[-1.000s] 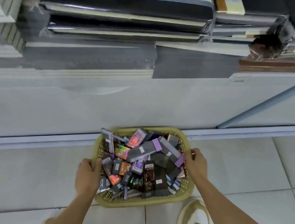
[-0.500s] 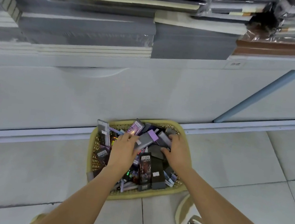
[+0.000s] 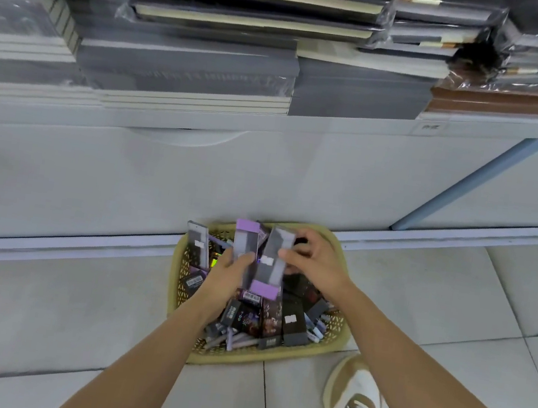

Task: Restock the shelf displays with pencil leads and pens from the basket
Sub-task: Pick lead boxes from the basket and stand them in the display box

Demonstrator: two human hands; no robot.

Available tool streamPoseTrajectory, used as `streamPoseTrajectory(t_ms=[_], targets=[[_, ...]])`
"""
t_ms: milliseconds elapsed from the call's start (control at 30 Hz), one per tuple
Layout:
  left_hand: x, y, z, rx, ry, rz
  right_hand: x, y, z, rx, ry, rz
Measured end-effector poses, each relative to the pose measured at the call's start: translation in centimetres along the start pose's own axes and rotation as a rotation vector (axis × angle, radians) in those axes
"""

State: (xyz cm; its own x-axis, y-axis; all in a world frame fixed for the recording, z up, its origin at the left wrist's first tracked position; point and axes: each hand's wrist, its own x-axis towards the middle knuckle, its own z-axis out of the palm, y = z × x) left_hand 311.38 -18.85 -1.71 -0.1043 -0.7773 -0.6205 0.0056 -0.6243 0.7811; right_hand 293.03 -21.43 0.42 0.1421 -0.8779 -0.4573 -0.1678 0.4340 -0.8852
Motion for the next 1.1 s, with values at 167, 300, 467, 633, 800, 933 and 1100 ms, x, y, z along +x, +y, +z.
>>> streamPoseTrajectory(t_ms=[167,300,467,633,800,933,1100], targets=[[-1.9,-0.9,-0.5,0.054,-0.114,0.150,-0.8,1.1,2.1,-0.020,-0.031,-0.059],[-2.7,-1.9,-2.2,-0.015,-0.027,0.085,-1.3,3.8,1.6,-0.694,0.002,-0.136],[-3.7,-2.2,-3.4,0.022,0.065,0.073,-1.7,4.3,1.9,-0.980,-0.091,-0.129],[-5.4,-0.5,-3.8,-0.097,0.166,0.196,-2.3,-1.6,0.7,-0.557,-0.116,-0.173],[-8.0,3.9,-3.7,-0.263,0.236,0.301,-3.9,-9.4,1.0,0.012,-0.040,-0.236],[-11.0,9.2,-3.7,-0.377,0.265,0.551,-6.2,-13.7,2.3,-0.015,-0.210,-0.285],[-15.5,15.4,-4.2,-0.401,0.231,0.737,-9.0,-20.0,4.1,0.015,-0.246,-0.405]])
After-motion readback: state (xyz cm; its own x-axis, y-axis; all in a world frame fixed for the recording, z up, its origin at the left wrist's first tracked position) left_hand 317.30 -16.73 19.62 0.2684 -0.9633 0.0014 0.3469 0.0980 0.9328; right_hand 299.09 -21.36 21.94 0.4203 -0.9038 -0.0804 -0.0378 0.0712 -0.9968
